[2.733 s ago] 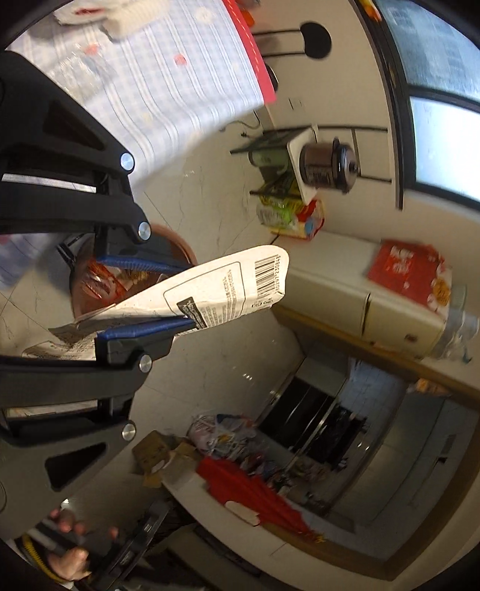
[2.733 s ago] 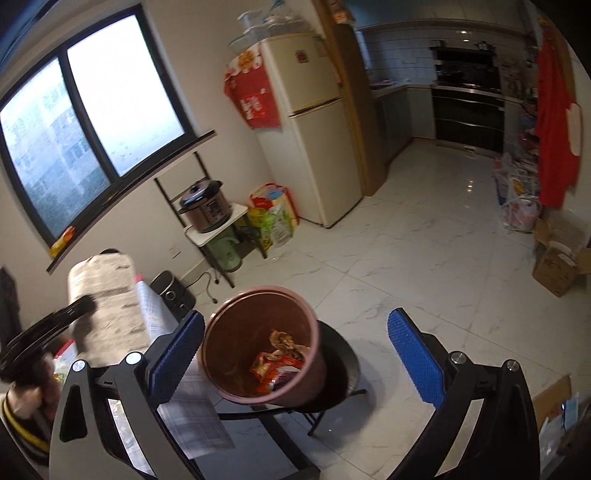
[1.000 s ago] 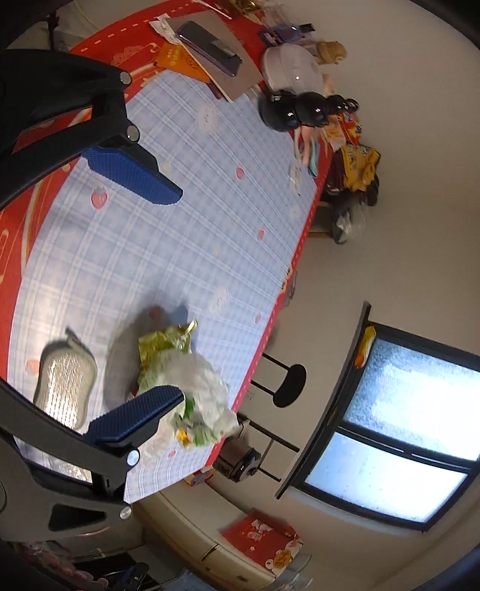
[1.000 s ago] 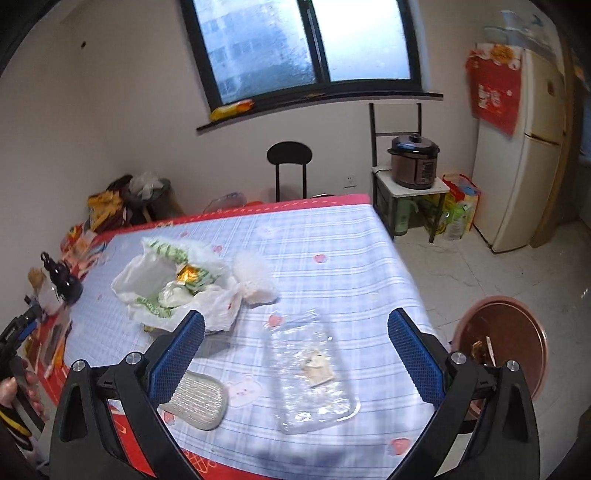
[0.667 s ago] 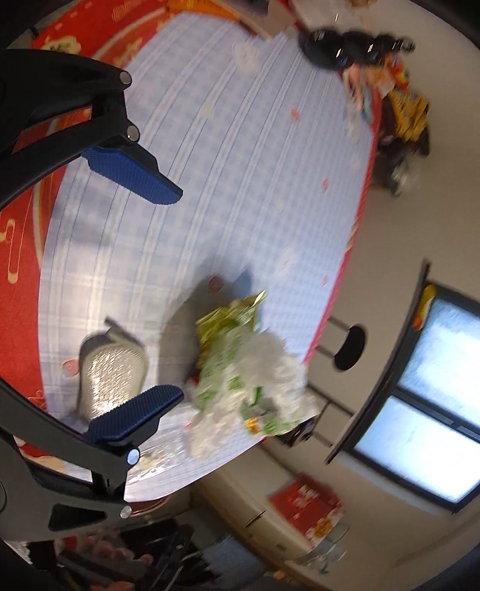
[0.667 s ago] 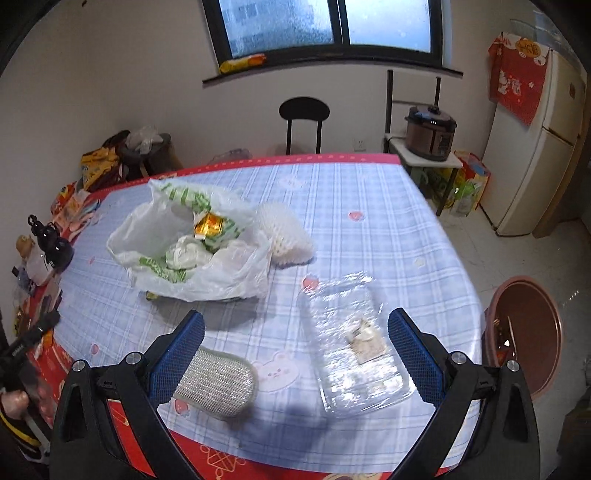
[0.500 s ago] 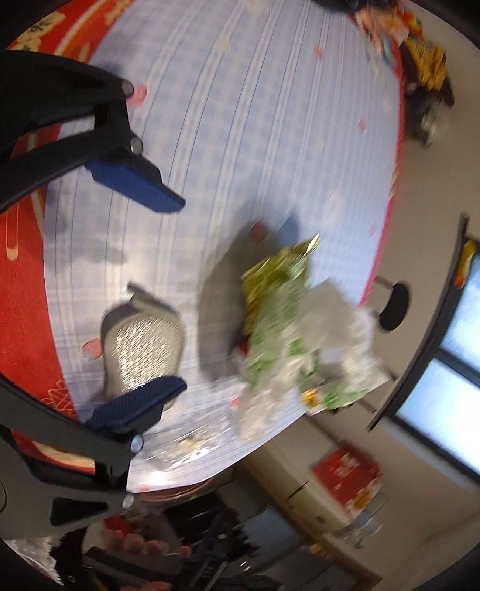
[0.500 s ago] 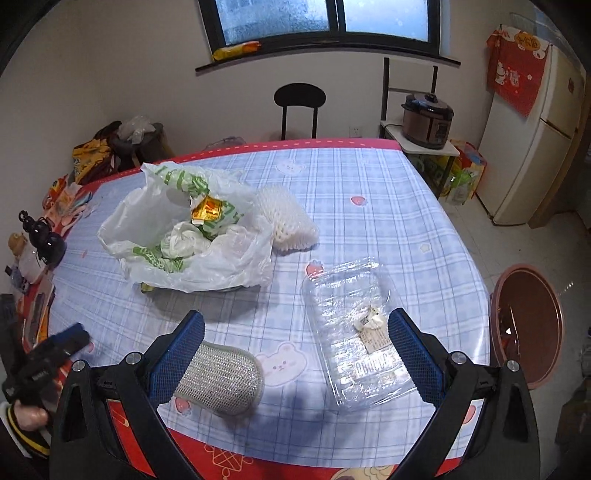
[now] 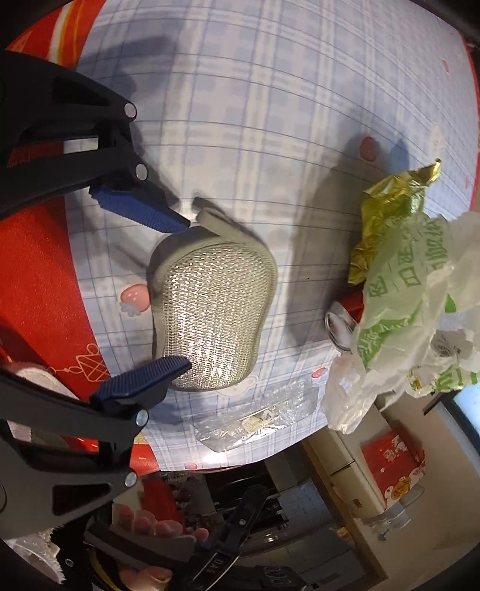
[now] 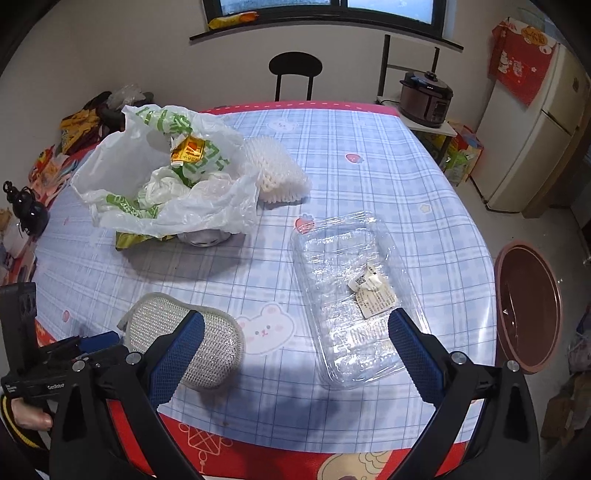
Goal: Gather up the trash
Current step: 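Grasp the grey mesh scrubber pad with the left tool while the right tool approaches the clear tray, then grasp the clear plastic tray by its rim with the right tool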
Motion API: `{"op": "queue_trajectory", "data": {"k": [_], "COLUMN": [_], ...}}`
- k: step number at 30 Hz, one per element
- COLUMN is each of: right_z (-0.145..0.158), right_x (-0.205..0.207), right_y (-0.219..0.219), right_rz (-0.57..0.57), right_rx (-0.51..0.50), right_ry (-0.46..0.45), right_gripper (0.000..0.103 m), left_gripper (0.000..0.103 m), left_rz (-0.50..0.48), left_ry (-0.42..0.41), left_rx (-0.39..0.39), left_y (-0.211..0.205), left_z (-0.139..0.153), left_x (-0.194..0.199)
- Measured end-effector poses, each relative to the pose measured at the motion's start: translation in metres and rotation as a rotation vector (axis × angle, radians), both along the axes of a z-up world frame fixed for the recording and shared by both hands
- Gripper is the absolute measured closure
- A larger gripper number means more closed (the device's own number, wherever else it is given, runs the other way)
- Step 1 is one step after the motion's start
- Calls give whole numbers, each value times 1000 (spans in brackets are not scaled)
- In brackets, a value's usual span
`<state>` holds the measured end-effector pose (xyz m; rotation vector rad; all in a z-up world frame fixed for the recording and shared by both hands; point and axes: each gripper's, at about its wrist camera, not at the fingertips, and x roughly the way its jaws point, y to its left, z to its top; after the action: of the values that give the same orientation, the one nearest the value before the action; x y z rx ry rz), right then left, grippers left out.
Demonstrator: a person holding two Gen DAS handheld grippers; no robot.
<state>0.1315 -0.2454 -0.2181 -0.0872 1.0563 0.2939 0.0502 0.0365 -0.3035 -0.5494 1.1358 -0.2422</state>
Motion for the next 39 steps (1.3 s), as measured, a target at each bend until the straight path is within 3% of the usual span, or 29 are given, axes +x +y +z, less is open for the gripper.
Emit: {"op": "queue_trajectory", "data": {"k": [13, 20, 25, 27, 29, 30, 32, 39], "right_z": [-8, -9, -8, -9, -11, -12, -15, -27], "right_x": [3, -1, -2, -2, -4, -4, -5, -1], "right_y": [-35, -77, -110, -119, -125, -127, -128, -112], "right_rz": [100, 113, 80, 69, 61, 58, 54, 83], "right_rx": [9, -8, -14, -23, -29, -29, -28, -46], "right_ry": [1, -10, -20, -23, -22, -20, -15, -23], "right_gripper": [5, 5, 5, 5, 5, 5, 5, 5], "left_gripper": [43, 47, 54, 55, 63, 75, 74, 80], "left_rz": [246, 434, 536, 548, 556, 562, 565, 491], "left_ry": [82, 49, 24, 17, 19, 30, 30, 0], "left_rx": [-117, -183, -152, -131, -103, -89, -109, -55], "left_y": [-21, -34, -39, -42, -44, -44, -42, -41], "left_z": [-18, -25, -25, -24, -25, -27, -29, -15], "left_x": [-19, -13, -5, -2, 3, 5, 7, 17]}}
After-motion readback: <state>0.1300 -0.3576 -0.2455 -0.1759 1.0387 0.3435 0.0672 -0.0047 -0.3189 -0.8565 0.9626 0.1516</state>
